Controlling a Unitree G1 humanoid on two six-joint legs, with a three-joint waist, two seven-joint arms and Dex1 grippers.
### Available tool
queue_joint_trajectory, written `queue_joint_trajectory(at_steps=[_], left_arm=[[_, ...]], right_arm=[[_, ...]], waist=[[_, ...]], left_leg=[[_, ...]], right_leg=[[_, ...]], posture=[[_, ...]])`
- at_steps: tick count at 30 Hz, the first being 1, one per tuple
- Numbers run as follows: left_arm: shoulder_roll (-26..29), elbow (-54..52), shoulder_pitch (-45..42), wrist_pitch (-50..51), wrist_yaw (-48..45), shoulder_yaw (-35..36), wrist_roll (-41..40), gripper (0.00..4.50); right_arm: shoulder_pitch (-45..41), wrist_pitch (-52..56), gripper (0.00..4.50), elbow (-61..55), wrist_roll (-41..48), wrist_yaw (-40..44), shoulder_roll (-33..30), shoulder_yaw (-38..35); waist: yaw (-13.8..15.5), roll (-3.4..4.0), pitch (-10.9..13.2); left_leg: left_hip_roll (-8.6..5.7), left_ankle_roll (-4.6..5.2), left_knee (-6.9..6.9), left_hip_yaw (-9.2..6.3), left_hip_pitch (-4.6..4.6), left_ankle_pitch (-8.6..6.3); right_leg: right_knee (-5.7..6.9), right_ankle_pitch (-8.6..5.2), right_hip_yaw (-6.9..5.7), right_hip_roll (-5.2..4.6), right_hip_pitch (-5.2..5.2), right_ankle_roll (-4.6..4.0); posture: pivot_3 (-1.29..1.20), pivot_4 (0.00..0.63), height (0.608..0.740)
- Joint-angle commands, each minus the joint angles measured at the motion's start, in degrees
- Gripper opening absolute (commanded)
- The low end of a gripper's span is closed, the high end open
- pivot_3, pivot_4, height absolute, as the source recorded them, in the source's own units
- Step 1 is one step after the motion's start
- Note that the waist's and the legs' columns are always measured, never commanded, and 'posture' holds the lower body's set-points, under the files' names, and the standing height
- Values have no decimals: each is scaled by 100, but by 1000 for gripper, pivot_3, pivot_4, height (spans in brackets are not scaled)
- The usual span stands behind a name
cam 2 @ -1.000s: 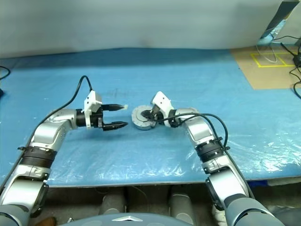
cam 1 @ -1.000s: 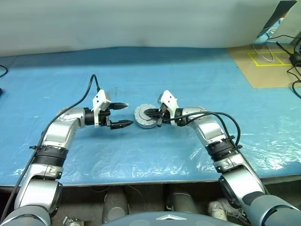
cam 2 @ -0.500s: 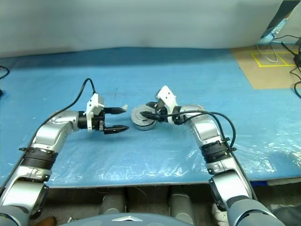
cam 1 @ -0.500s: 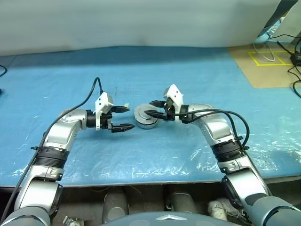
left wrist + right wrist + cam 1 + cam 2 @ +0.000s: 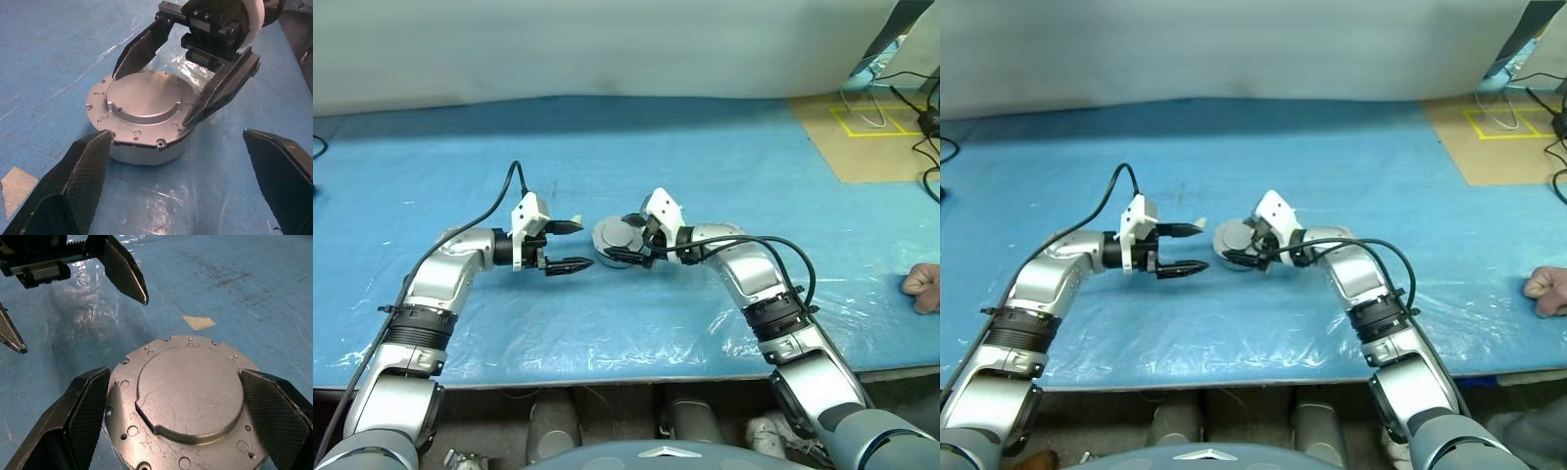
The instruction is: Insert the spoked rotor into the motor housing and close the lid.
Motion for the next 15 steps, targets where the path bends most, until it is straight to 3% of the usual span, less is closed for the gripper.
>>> queue_joint_trajectory(at_steps=[1, 7, 10, 13, 15], left_arm=[[14, -175, 23, -88, 11, 22, -8, 4500], [22, -186, 15, -85, 11, 11, -6, 4500], [22, -188, 14, -88, 14, 7, -1, 4500], [6, -199, 15, -83, 18, -7, 0, 4500], [-2, -198, 11, -84, 23, -14, 2, 4500]], right_arm=[[38, -324, 4455, 101, -227, -108, 27, 145], [124, -714, 4455, 368, -615, -120, -99, 384], [135, -808, 3862, 409, -616, -140, -131, 306], [170, -684, 2972, 329, -489, -5, -169, 257], [182, -580, 2970, 265, -442, 63, -178, 242]], waist=[[-3, 0, 0], [-7, 0, 0], [-7, 0, 0], [-7, 0, 0], [-6, 0, 0]], left_leg=[[0, 0, 0, 0, 0, 0], [-1, 0, 3, 0, 5, 0], [-1, 0, 5, 0, 7, 0], [-2, 0, 5, 0, 7, 0], [-2, 0, 4, 0, 7, 0]], right_leg=[[0, 0, 0, 0, 0, 0], [5, 0, 2, 0, 2, 0], [6, 0, 3, -1, 4, 0], [6, 0, 3, -2, 4, 0], [6, 0, 2, -1, 4, 0]], posture=[[0, 150, 740], [0, 150, 740], [0, 150, 740], [0, 150, 740], [0, 150, 740]])
